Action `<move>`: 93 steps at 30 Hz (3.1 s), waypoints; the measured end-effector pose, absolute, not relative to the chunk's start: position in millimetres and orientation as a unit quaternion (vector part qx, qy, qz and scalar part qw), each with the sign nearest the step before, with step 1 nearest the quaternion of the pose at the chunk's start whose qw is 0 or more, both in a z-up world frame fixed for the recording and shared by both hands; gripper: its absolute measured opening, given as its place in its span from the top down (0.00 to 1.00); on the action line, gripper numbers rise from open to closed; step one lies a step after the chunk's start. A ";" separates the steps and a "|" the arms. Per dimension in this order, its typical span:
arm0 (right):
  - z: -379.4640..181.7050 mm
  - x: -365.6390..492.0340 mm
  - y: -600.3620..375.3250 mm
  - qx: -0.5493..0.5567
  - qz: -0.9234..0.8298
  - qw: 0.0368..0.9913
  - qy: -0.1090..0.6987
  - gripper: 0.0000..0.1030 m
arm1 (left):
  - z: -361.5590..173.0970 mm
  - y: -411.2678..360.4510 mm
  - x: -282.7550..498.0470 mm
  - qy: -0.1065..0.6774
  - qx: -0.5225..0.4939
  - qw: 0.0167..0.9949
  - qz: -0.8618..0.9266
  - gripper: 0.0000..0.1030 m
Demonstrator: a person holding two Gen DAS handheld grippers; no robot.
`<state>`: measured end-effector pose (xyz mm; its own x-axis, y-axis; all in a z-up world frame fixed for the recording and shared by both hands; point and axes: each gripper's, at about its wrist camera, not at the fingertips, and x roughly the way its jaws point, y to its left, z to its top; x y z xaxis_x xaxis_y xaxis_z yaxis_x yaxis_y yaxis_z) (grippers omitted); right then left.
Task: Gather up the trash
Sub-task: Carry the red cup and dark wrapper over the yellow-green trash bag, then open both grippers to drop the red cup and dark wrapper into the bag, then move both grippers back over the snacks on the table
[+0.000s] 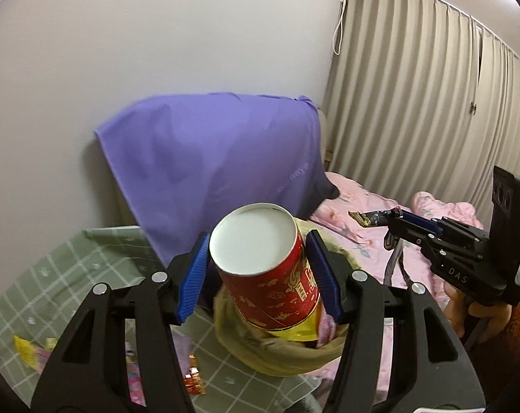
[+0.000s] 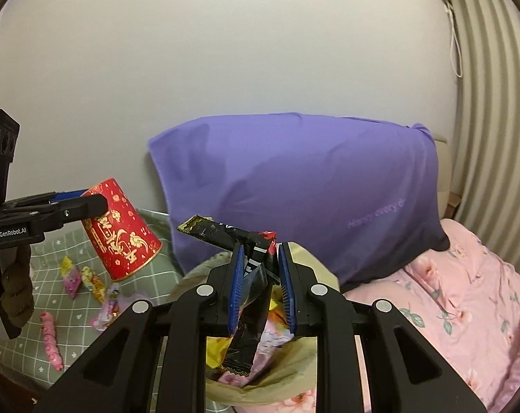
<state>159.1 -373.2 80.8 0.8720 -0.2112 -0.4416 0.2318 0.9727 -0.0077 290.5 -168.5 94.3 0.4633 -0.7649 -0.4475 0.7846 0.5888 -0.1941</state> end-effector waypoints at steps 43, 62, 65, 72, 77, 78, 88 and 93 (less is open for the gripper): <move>-8.9 215.5 -404.5 0.023 -0.066 0.939 0.336 0.64 | 15.9 -193.1 341.9 0.359 -0.029 0.822 -0.441 0.32; 23.0 234.4 -281.1 0.015 0.075 0.951 0.299 0.63 | -31.8 40.5 336.5 0.393 -0.105 0.899 -0.160 0.32; 12.9 238.9 -262.9 0.016 0.095 0.946 0.310 0.63 | -38.5 64.6 332.4 0.396 -0.118 0.900 -0.140 0.32; -9.3 242.3 -234.3 0.015 0.114 0.935 0.337 0.63 | -55.7 96.7 332.2 0.406 -0.139 0.896 -0.114 0.32; -19.8 243.5 -231.2 0.030 0.113 0.927 0.356 0.63 | -70.2 102.8 352.3 0.423 -0.171 0.883 -0.110 0.32; -22.7 243.5 -231.5 0.034 0.112 0.926 0.360 0.62 | -73.4 102.4 356.2 0.428 -0.174 0.881 -0.104 0.32; -52.7 230.5 -234.8 0.042 0.094 0.917 0.385 0.51 | -80.2 0.9 359.1 0.463 -0.123 0.842 -0.247 0.32; -64.1 221.6 -238.9 0.050 0.089 0.911 0.400 0.51 | -92.2 -47.7 357.5 0.483 -0.064 0.829 -0.275 0.32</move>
